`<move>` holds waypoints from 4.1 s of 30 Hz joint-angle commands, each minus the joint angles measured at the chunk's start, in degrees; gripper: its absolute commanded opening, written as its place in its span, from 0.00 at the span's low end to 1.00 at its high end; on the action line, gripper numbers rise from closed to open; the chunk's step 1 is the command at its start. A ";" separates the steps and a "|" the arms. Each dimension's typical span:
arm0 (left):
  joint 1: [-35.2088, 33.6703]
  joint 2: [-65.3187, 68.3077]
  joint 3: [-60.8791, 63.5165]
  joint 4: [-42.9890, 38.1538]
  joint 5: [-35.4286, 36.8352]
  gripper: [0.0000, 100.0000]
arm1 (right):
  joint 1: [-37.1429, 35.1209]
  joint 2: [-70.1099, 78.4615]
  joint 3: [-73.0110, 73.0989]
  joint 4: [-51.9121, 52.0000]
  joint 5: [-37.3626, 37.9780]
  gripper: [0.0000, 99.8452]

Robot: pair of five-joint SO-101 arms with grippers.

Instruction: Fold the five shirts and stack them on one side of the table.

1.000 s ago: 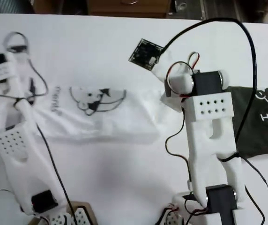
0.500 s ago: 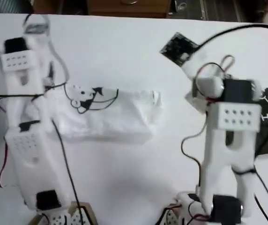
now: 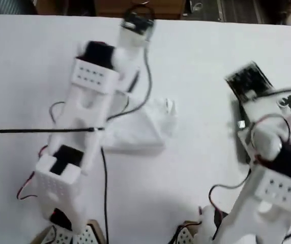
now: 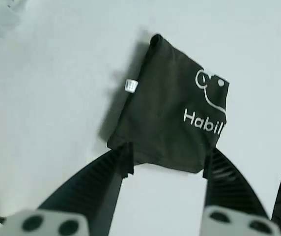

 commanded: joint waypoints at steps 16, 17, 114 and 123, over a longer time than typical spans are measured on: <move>12.04 18.99 -13.05 -6.86 0.26 0.02 | 31.96 -24.22 28.48 -9.54 6.51 0.24; 12.04 20.22 -13.14 -7.12 0.26 0.02 | 32.40 -24.31 29.19 -9.89 6.51 0.24; 10.11 6.24 0.04 -2.46 -6.42 0.19 | 28.00 -24.04 40.53 -20.88 -0.70 0.24; -1.14 10.90 2.15 -7.38 -8.70 0.19 | 27.56 -24.04 40.53 -20.88 -0.62 0.24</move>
